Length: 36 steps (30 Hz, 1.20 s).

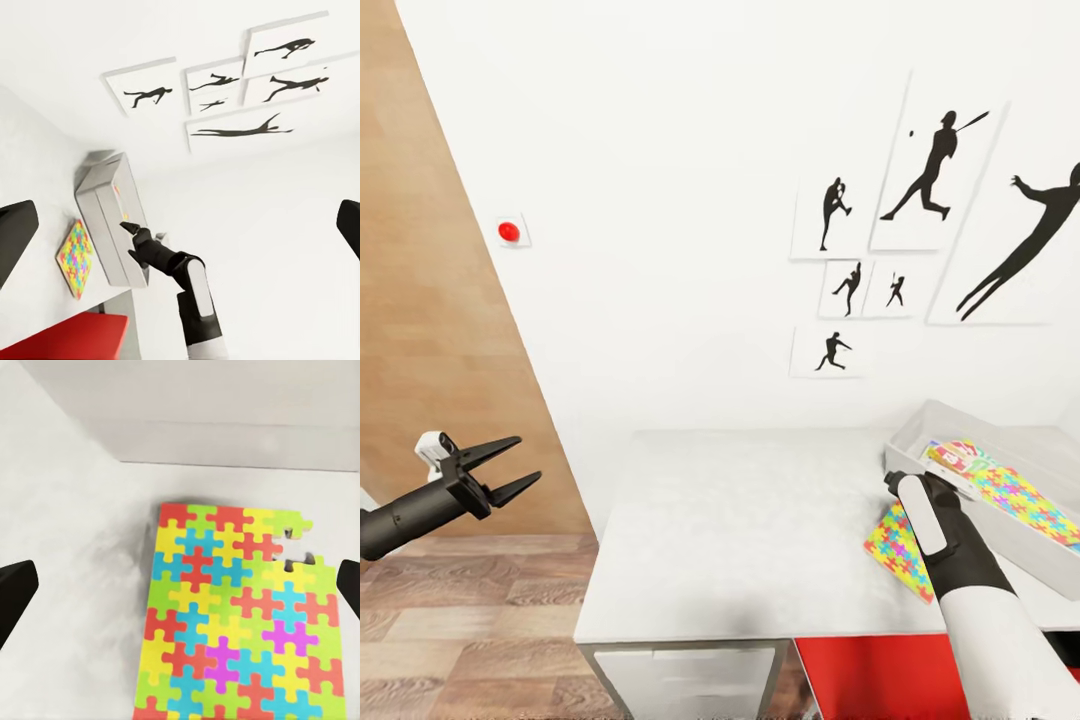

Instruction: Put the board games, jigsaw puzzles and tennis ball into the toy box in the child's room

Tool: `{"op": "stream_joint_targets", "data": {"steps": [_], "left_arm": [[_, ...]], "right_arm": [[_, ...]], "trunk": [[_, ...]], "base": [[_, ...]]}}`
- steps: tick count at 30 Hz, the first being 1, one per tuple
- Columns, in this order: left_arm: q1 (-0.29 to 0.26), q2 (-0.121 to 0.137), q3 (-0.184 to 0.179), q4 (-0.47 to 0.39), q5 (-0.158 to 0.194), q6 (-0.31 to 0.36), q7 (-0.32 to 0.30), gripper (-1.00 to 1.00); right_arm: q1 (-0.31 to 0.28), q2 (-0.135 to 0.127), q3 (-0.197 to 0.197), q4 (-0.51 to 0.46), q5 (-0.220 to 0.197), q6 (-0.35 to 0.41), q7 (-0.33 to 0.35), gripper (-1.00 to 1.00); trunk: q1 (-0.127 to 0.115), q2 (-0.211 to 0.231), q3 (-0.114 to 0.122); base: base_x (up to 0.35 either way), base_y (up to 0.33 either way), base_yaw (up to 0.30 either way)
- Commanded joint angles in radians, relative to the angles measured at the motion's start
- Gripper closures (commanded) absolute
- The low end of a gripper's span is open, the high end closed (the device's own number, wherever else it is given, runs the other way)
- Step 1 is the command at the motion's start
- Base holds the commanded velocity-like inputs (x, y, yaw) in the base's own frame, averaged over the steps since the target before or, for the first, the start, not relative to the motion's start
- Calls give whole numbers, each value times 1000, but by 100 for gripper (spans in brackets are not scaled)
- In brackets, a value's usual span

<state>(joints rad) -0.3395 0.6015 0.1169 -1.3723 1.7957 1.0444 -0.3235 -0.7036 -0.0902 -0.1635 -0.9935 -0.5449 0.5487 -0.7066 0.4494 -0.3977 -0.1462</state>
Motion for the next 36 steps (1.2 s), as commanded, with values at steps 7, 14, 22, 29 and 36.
{"op": "stream_joint_targets", "data": {"steps": [7,14,22,29,36], "left_arm": [[0,7,-49,-81,-3,3,-115,-100],[-21,-1,-211,-105,-7,3,-172,-100],[-25,-15,-264,-108,-8,3,-181,-100],[-26,-15,-264,-108,-9,3,-181,-100],[-26,-14,-263,-108,-10,3,-181,-100]], "right_arm": [[-13,-1,0,1,-7,3,-6,-100],[-14,-1,-2,1,-7,3,-5,-100],[-37,-15,-3,1,-7,3,-1,-100],[-57,-41,-7,9,-9,3,2,-100],[-107,-45,-7,81,-8,-2,4,-100]], "trunk": [[1,-2,-14],[1,-2,-25],[1,-2,-38],[1,-2,-50],[1,-2,-61]], "base": [[0,0,0],[0,0,0],[0,0,0],[0,0,0],[0,0,0]]}}
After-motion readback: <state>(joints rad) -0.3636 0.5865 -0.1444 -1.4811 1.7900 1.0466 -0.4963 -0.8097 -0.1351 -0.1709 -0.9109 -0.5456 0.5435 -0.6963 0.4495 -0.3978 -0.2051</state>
